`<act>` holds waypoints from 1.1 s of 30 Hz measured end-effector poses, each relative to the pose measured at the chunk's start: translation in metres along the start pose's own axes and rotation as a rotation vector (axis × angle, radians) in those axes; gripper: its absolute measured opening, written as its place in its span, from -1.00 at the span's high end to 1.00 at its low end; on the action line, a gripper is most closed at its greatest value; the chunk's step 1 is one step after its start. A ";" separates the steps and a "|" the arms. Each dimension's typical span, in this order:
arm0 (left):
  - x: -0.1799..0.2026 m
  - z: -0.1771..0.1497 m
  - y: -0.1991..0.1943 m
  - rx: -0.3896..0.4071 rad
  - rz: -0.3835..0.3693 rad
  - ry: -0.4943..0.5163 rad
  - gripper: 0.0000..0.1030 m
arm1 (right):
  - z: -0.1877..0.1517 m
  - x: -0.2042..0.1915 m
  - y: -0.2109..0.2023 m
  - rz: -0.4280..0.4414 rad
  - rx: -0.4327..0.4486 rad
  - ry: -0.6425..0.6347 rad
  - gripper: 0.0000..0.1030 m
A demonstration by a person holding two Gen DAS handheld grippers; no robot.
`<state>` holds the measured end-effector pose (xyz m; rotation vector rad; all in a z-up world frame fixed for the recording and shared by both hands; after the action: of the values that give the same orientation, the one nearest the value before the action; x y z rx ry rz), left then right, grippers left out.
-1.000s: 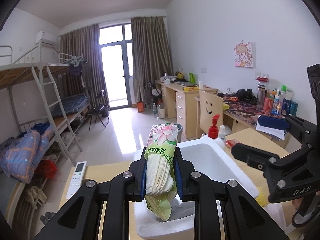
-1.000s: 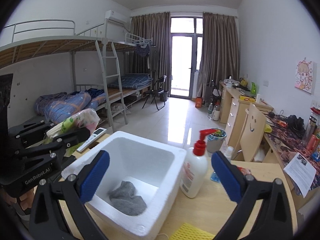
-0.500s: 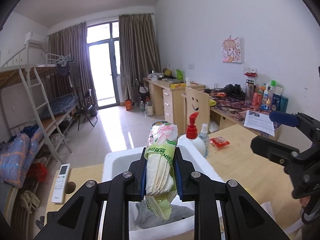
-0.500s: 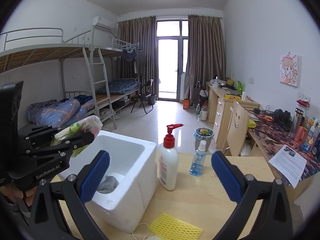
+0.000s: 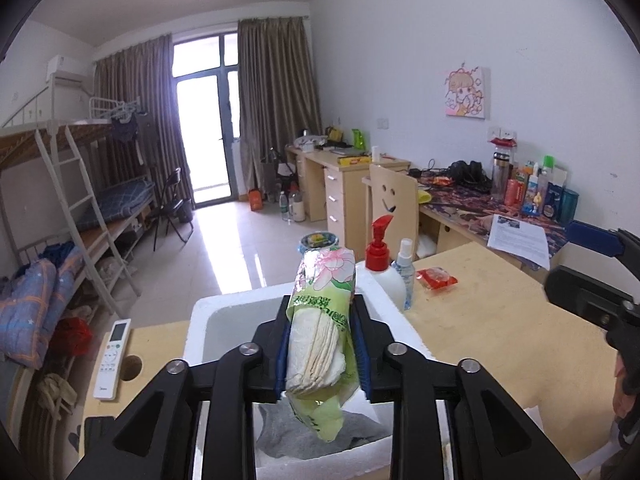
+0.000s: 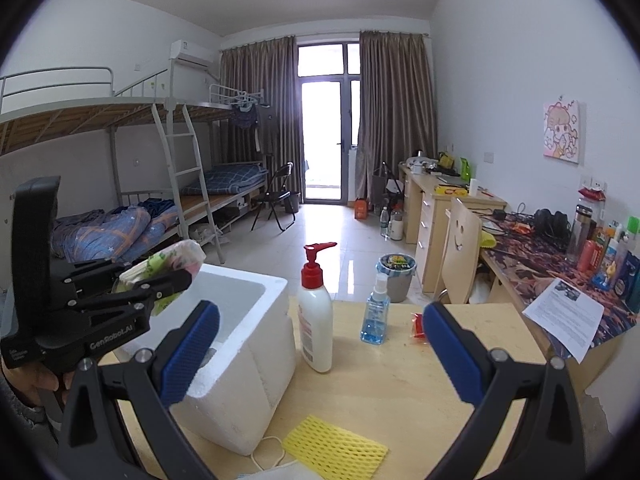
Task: Organize soft objects
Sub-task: 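Lower the green tissue pack into the foam box and open the left gripper, then withdraw both tools from the box toward the white tissue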
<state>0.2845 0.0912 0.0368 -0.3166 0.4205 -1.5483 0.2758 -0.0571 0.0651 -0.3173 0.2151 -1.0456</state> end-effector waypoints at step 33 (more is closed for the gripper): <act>0.003 -0.001 -0.092 0.155 0.101 -0.023 -0.98 | -0.005 -0.010 -0.064 -0.014 0.073 0.000 -0.99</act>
<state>0.2019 0.0881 0.0773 -0.1897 0.2928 -1.4671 0.2173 -0.0791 0.0838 -0.2528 0.1742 -1.0643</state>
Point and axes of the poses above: each gripper's, at about its wrist camera, not at the fingertips, and y roughly the way its jaws point, x to its right, z to its top, the point moved 3 cm from there along y, roughly the way its jaws point, and after that the axes turned 1 degree about z, right-handed, at the moved point
